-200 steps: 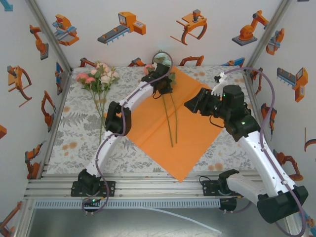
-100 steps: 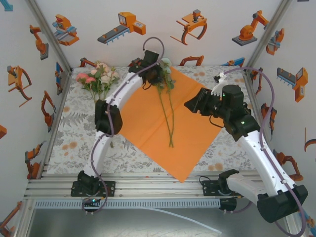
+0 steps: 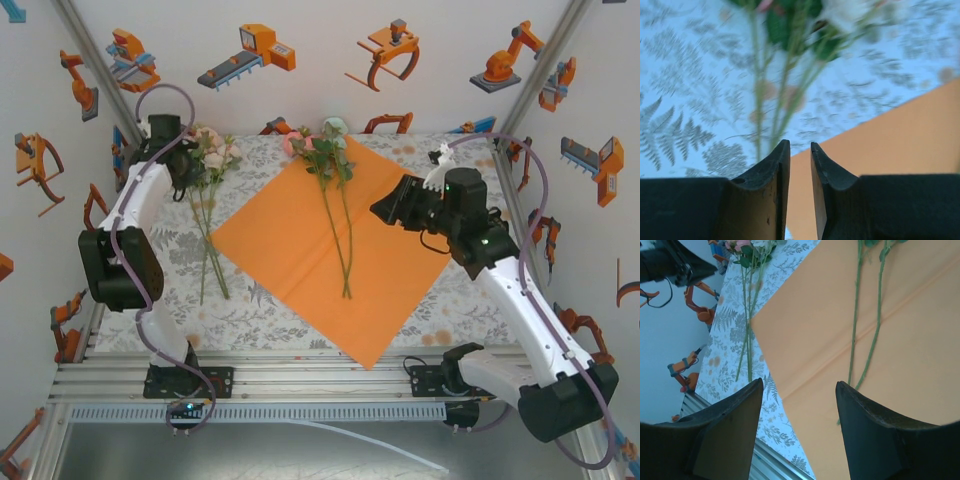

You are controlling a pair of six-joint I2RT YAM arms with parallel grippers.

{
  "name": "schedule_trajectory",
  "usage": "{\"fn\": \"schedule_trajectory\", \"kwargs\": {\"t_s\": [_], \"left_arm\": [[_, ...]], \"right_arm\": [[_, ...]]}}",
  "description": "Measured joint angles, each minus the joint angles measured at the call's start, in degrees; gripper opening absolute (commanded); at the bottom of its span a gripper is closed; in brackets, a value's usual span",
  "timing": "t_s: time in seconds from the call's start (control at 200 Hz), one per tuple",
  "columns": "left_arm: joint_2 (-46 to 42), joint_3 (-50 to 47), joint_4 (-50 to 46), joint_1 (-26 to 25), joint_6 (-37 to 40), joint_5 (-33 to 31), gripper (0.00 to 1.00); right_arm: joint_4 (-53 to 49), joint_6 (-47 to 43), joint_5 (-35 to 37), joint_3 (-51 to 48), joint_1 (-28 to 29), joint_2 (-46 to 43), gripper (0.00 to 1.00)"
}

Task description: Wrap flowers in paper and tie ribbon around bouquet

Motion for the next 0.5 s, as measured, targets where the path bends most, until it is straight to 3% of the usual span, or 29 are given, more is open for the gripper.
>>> {"fn": "schedule_trajectory", "kwargs": {"t_s": [0.215,0.501], "left_arm": [[4.66,-1.84,0.61,4.11,-1.31,2.05,0.34],[11.72,-1.70,1.27,5.88,-1.20,2.73,0.38]], "right_arm": [[0.94,0.76,0.00,0.00,0.00,3.02,0.55],[0.96,1.18,0.26,0.02,0.00,3.69,0.55]]}}
